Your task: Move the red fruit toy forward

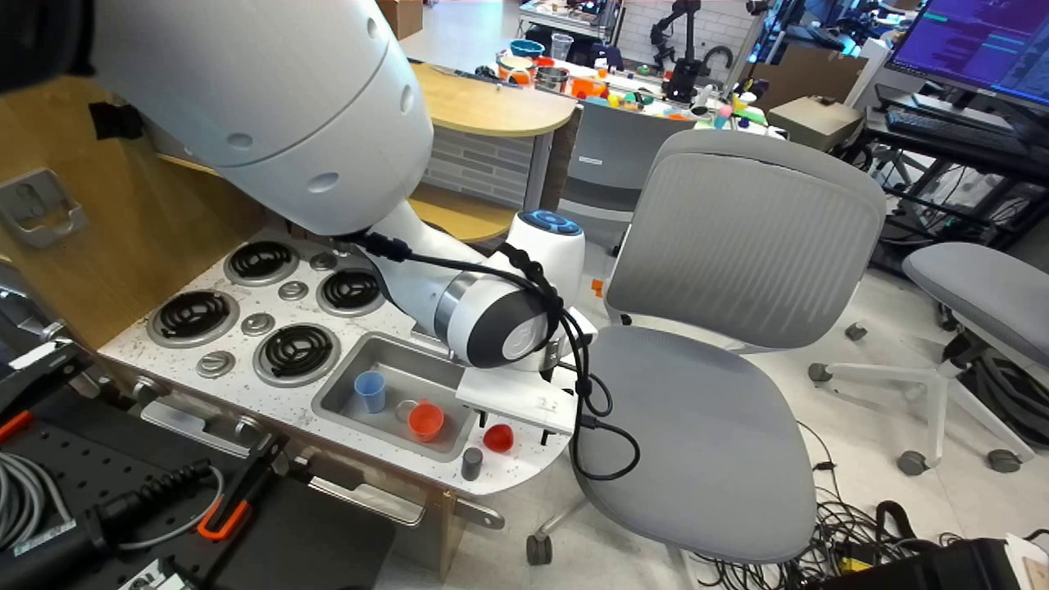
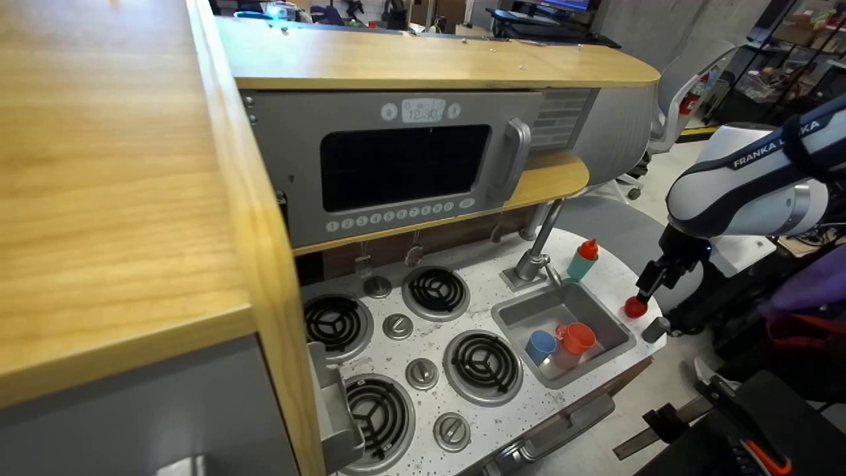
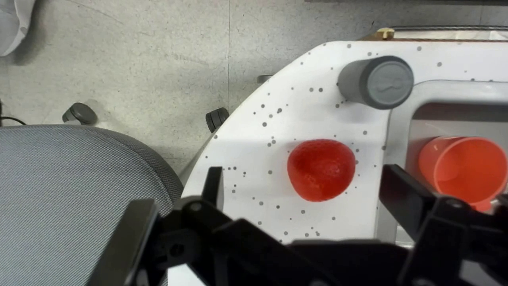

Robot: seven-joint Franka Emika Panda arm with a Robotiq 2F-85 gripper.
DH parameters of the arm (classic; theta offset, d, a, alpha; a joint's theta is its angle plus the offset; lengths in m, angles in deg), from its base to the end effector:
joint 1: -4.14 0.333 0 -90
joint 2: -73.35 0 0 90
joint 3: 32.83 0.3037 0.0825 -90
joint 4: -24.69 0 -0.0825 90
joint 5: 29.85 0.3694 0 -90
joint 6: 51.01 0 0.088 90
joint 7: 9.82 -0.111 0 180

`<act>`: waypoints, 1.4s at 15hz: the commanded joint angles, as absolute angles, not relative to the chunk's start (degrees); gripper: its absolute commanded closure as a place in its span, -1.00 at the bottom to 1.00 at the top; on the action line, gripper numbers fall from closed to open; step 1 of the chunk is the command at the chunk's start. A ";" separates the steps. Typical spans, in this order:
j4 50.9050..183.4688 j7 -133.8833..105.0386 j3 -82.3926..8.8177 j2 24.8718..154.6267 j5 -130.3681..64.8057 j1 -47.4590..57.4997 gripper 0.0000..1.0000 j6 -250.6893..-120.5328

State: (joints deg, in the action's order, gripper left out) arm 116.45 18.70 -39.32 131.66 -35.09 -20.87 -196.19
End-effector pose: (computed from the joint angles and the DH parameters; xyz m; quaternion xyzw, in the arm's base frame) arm 0.5462 -0.3283 0.0284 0.9957 0.0373 -0.0724 0.0433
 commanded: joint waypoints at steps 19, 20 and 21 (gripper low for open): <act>116.51 17.67 -37.01 131.44 -34.52 -20.70 0.44 -193.38; 117.06 17.67 -36.60 130.44 -34.05 -21.04 0.44 -193.74; 116.68 17.39 -36.43 130.08 -33.75 -21.13 0.44 -193.61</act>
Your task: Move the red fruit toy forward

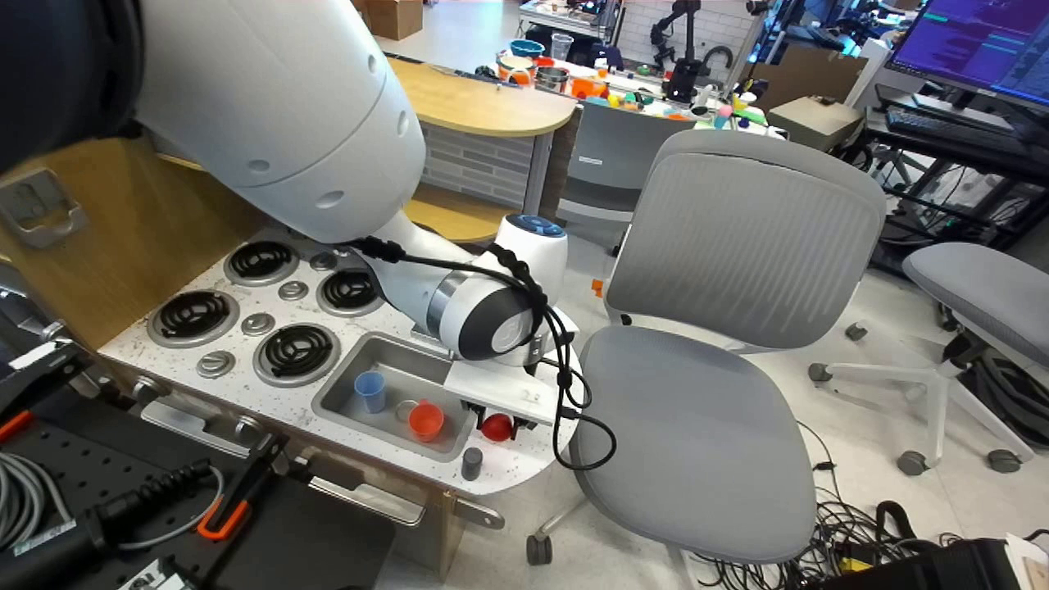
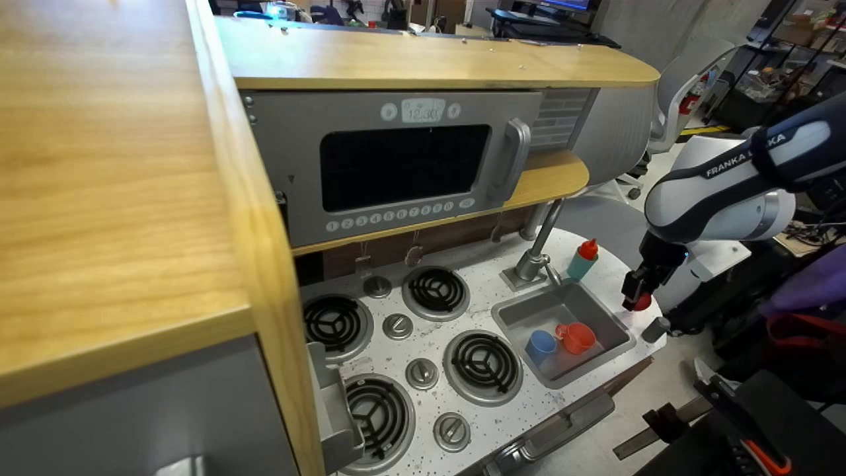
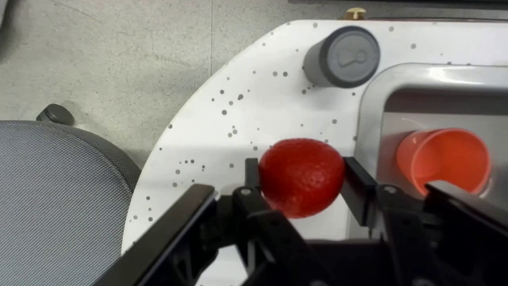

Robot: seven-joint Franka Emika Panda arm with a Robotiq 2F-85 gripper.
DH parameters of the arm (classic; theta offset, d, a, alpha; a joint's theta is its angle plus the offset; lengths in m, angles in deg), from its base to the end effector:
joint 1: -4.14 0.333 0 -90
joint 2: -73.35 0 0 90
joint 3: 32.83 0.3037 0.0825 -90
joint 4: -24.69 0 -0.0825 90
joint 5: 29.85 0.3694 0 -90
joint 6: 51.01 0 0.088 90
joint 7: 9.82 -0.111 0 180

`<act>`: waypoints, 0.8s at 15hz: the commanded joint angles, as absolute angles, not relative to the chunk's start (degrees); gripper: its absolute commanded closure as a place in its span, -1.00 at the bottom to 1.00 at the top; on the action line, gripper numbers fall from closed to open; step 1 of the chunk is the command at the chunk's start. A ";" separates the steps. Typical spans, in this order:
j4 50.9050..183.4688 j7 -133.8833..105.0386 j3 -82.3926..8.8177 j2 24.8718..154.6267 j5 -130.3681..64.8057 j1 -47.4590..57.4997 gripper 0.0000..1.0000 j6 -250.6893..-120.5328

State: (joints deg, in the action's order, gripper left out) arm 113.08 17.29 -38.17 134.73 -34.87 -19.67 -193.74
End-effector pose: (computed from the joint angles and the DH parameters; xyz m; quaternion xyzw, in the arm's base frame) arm 0.5597 -0.3068 0.0097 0.9951 0.0403 -0.0845 0.0303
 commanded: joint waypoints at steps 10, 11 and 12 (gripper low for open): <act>106.61 8.36 -39.19 136.51 -34.30 -17.05 0.44 -193.39; 105.20 7.49 -39.62 137.42 -34.38 -16.76 0.44 -192.97; 103.99 6.80 -40.01 138.23 -34.45 -16.56 0.44 -192.77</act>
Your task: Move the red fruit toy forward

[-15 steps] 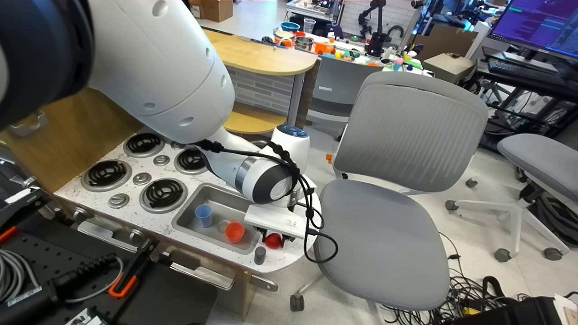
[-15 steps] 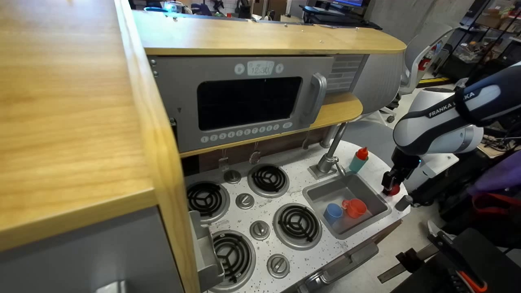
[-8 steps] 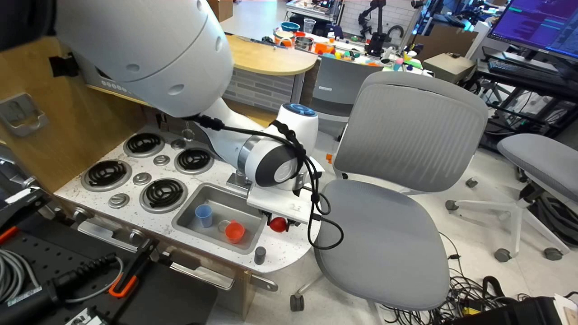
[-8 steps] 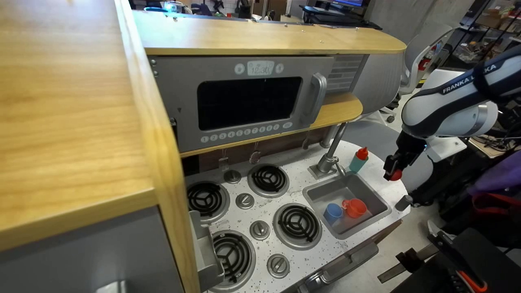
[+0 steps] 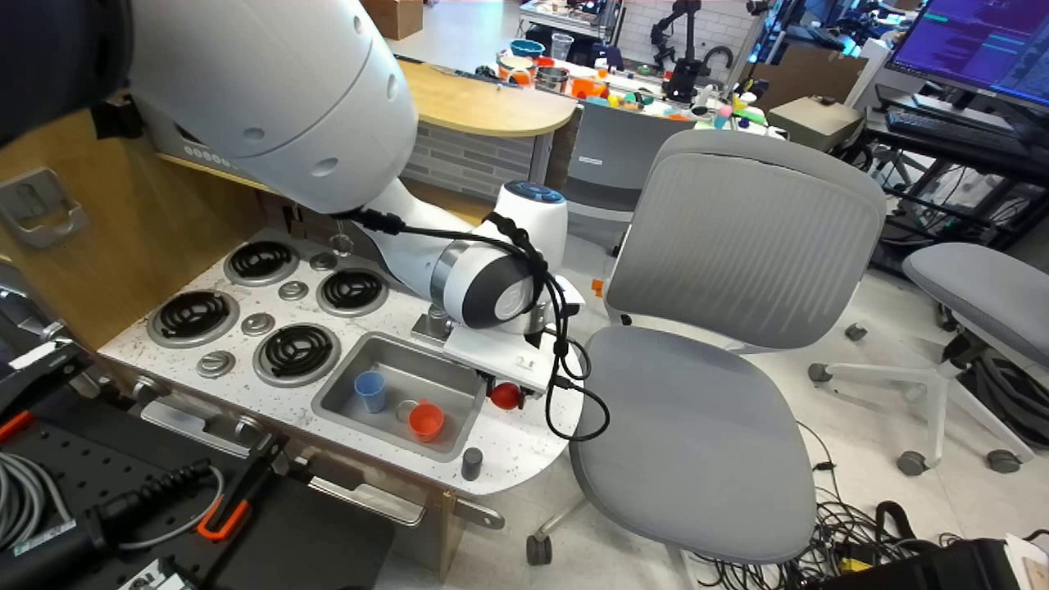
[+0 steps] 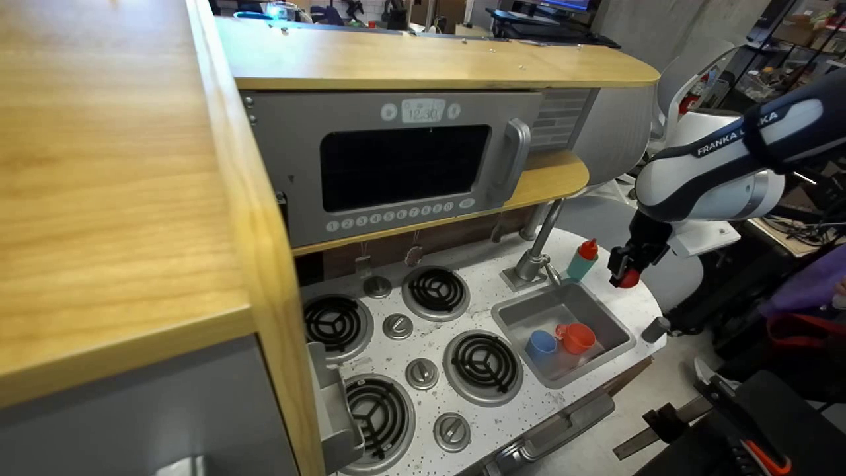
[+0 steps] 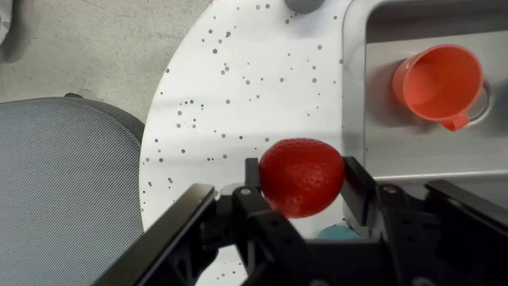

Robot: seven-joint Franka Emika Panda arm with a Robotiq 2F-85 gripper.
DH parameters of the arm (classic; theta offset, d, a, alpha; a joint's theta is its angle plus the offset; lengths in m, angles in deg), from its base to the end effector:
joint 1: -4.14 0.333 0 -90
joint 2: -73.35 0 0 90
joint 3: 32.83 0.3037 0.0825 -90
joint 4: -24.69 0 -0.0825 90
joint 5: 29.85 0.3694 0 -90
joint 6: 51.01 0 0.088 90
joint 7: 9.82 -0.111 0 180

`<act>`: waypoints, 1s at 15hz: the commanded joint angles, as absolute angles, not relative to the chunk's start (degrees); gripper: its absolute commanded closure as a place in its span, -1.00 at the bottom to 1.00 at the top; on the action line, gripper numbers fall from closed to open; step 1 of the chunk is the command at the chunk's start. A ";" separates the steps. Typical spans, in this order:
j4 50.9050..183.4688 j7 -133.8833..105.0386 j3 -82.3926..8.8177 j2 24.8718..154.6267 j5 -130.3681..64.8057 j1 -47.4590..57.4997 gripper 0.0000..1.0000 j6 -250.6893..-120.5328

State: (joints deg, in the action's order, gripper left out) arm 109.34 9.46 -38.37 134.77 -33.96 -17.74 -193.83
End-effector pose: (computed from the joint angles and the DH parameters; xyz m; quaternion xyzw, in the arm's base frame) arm 0.5925 -0.2984 0.0319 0.9974 -0.0178 -0.0501 0.0480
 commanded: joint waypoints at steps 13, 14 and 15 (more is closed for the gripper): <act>85.50 1.23 -43.57 151.67 -34.83 -16.95 0.44 -186.27; 84.31 1.48 -43.44 151.91 -34.79 -17.10 0.44 -184.89; 83.91 1.76 -43.22 151.72 -34.67 -17.29 -0.56 -184.05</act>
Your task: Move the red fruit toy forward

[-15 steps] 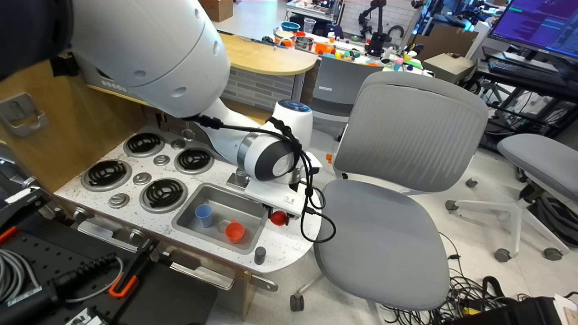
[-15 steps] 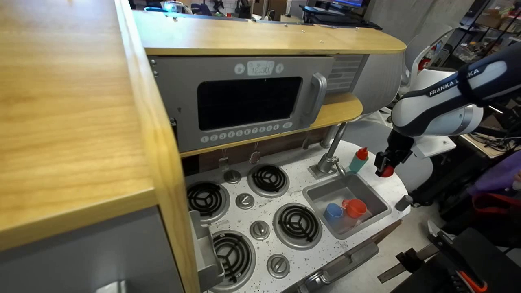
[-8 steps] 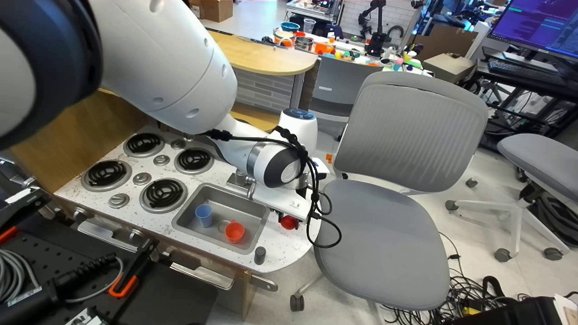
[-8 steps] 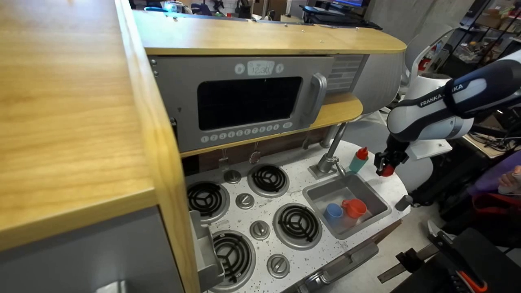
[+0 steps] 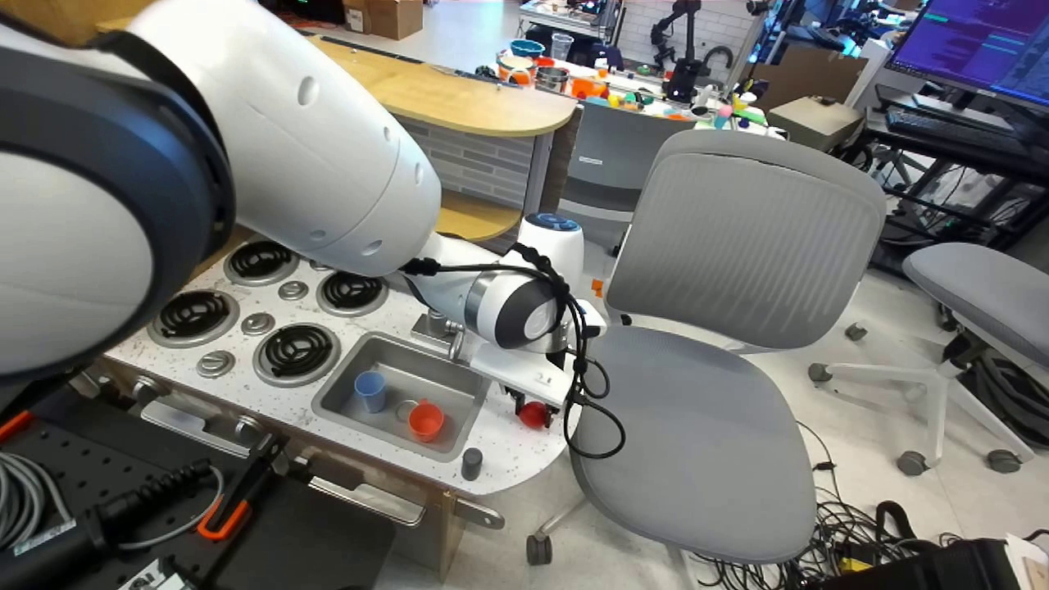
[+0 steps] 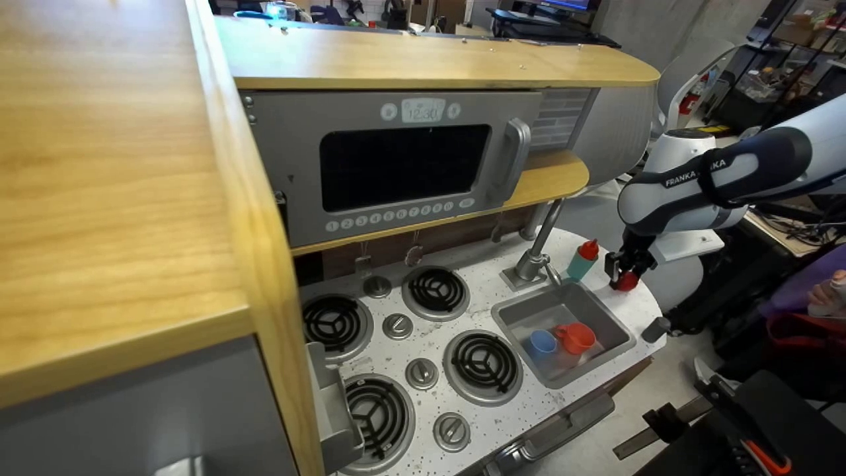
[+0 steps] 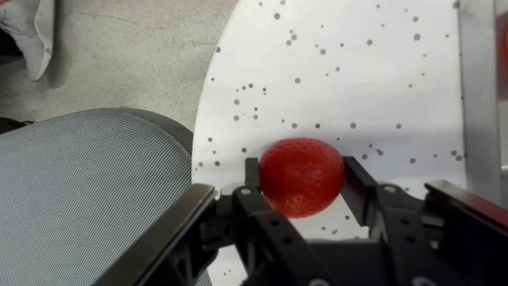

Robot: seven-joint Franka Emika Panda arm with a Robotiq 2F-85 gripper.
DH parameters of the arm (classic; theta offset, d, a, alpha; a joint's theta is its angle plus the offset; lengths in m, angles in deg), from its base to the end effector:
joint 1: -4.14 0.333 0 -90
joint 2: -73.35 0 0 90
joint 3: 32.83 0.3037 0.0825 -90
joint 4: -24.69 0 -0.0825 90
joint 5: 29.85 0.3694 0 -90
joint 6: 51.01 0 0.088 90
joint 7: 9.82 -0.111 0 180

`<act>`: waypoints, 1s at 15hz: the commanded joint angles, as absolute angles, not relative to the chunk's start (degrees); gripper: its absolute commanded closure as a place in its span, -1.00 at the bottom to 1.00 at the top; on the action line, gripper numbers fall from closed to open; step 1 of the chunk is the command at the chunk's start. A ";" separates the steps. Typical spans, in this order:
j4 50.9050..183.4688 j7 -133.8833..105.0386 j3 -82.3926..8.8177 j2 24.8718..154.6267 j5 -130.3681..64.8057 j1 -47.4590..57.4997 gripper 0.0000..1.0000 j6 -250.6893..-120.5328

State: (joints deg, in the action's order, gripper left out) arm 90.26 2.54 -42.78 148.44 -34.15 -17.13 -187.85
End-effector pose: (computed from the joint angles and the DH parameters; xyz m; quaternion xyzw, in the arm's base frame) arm 0.6112 -0.3349 -0.0109 0.9908 -0.0742 -0.0657 0.0926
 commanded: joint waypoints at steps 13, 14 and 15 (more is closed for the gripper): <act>105.57 -0.39 -42.29 133.98 -32.04 -19.60 -1.00 -185.73; 108.16 1.65 -42.03 132.12 -32.61 -19.81 -1.00 -186.01; 110.78 3.15 -42.14 130.20 -33.08 -19.66 -1.00 -185.80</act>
